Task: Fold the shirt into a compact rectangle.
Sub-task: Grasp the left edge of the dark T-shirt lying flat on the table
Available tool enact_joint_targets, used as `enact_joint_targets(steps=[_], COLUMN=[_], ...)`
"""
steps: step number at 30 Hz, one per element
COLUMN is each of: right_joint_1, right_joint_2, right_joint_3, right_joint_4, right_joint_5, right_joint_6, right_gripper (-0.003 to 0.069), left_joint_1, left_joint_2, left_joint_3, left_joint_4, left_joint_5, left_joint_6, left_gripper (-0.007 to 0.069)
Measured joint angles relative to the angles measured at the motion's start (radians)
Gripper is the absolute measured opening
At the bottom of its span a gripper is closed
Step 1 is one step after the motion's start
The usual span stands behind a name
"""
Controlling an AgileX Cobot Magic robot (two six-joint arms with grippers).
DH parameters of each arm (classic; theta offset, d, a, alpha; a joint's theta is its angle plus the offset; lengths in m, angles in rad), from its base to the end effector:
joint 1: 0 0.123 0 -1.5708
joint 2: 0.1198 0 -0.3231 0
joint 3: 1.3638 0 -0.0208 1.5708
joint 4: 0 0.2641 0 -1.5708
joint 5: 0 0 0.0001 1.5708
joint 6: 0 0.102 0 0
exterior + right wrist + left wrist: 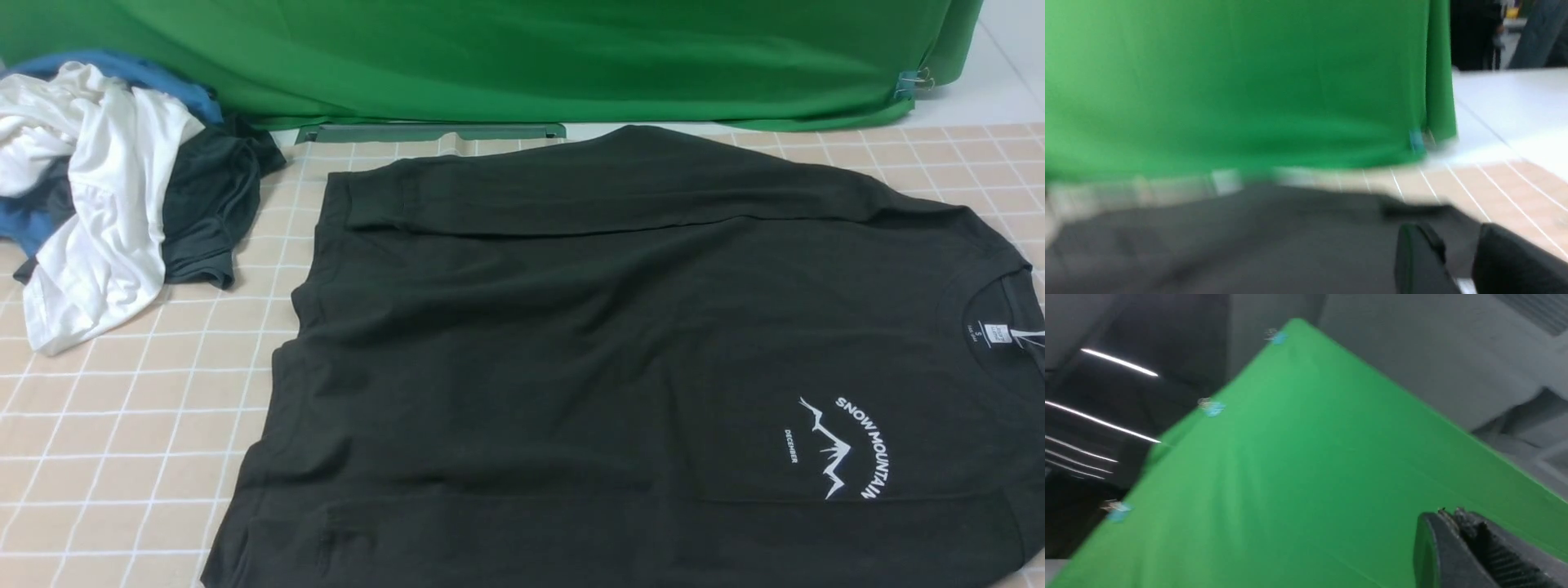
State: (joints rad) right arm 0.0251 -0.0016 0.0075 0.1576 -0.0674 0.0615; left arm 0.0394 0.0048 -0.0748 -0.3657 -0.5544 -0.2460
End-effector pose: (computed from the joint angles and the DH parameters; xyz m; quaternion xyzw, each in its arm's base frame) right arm 0.0416 0.0000 0.2182 0.0671 0.6495 0.0887 0.7522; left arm 0.0141 0.0197 0.2881 -0.2081 0.3839 -0.1923 0.8788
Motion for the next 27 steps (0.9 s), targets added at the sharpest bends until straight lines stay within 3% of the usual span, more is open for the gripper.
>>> enact_joint_targets(steps=[4,7,8,12,14,15,18,22,27], right_joint_1=[0.000,0.000,0.000,0.001,0.001,0.006,0.024,0.052,0.086], right_joint_2=[0.000,0.000,0.000,0.000,0.000,0.019,0.110,0.311,0.566], right_joint_3=[0.000,0.000,0.000,-0.009,-0.040,-0.115,-0.284,-0.480,-0.628], right_joint_4=[0.020,0.022,0.023,0.028,0.032,0.032,0.033,0.034,0.035], right_joint_5=[-0.109,-0.130,-0.130,-0.171,-0.106,0.022,0.272,0.551,0.769], right_joint_6=[0.086,0.088,0.091,0.211,0.236,0.233,0.165,0.064,-0.046], right_gripper=[0.0246,0.0246,0.0246,0.0232,0.0208,0.0134,0.0048,0.0039,0.0039], left_joint_1=[0.000,0.000,0.000,0.000,0.000,0.000,-0.002,-0.059,-0.223], left_joint_2=[0.127,0.293,0.322,0.651,0.723,0.830,0.999,1.113,1.215], left_joint_3=[-0.266,-0.437,-0.449,-0.626,-0.635,-0.635,-0.608,-0.557,-0.534], left_joint_4=[0.107,0.140,0.140,0.113,0.100,0.080,0.053,0.056,0.095], left_joint_5=[0.433,0.758,0.783,1.269,1.337,1.406,1.456,1.406,1.313], left_joint_6=[-0.030,0.035,0.056,0.311,0.359,0.417,0.490,0.515,0.502], left_gripper=[0.0022,0.0022,0.0022,0.0022,0.0022,0.0022,0.0019,0.0015,0.0015])
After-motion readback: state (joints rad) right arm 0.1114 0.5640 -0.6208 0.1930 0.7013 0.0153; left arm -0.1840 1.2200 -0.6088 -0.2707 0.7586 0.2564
